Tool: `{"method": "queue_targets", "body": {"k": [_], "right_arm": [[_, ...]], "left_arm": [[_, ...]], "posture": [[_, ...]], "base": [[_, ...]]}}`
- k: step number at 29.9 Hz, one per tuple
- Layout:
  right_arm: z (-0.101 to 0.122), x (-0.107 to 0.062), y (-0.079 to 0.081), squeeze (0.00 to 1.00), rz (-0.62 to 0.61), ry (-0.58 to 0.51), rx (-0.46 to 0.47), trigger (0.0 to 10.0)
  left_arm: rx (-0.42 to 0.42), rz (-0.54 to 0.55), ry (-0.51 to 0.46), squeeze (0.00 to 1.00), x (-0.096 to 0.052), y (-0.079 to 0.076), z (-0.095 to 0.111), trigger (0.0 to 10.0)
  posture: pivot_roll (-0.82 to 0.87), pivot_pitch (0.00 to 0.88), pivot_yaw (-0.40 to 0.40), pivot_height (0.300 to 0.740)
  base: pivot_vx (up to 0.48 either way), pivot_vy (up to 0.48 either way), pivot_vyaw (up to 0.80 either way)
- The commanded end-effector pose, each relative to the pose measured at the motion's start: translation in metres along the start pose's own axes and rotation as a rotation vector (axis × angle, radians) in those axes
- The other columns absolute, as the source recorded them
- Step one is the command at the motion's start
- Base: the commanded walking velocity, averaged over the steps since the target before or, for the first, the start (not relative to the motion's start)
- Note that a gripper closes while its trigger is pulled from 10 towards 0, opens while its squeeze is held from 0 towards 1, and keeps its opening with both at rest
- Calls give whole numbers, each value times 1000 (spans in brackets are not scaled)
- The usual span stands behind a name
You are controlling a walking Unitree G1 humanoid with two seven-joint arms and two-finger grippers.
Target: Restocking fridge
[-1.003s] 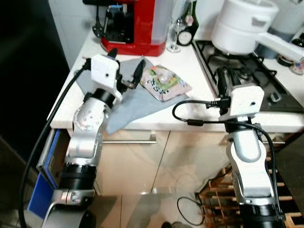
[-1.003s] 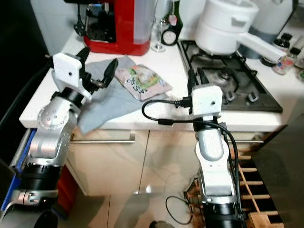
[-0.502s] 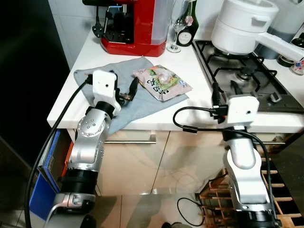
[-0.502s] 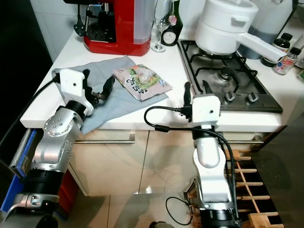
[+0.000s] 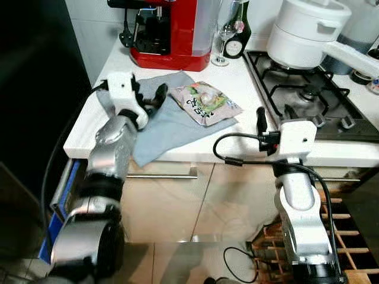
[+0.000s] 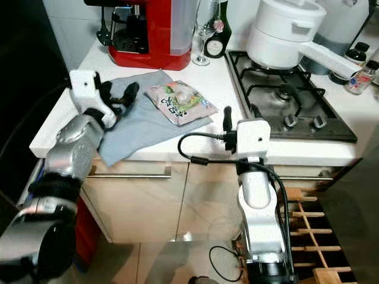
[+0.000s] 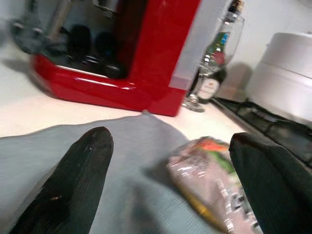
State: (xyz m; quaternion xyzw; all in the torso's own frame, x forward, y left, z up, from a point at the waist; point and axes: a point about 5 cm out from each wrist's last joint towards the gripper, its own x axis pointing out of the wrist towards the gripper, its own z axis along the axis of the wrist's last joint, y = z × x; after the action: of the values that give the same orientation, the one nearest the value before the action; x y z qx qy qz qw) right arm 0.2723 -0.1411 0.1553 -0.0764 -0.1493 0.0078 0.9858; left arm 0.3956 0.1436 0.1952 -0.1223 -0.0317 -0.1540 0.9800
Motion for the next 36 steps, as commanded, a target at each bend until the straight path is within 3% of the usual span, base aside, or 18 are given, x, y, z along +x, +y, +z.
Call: {"method": "queue_targets", "body": {"k": [1, 3, 4, 8, 26, 36], "right_arm": [[9, -1, 1, 0, 17, -31, 26, 10000], [10, -2, 1, 0, 23, -32, 28, 10000], [9, -6, 2, 0, 23, -25, 31, 10000], [8, -12, 1, 0, 16, -8, 32, 10000], [13, -16, 5, 0, 39, -1, 38, 10000], [17, -18, 6, 0, 53, -10, 27, 10000]], "left_arm": [[-33, -15, 33, 0, 7, -5, -3, 10000], [-37, -11, 40, 0, 8, -6, -3, 10000], [-122, 14, 50, 0, 13, -6, -4, 10000], [-206, 21, 58, 0, 19, -12, -5, 10000], [-237, 84, 96, 0, 16, -7, -21, 10000], [-223, 23, 97, 0, 24, -25, -16, 10000]], "posture": [[-165, 0, 9, 740], [-165, 0, 9, 740], [-180, 2, 22, 740], [-195, 8, 35, 740], [-217, 23, 33, 740], [-235, 25, 47, 740]], "base": [[0, 0, 0], [0, 0, 0], [0, 0, 0], [0, 0, 0], [0, 0, 0], [0, 0, 0]]}}
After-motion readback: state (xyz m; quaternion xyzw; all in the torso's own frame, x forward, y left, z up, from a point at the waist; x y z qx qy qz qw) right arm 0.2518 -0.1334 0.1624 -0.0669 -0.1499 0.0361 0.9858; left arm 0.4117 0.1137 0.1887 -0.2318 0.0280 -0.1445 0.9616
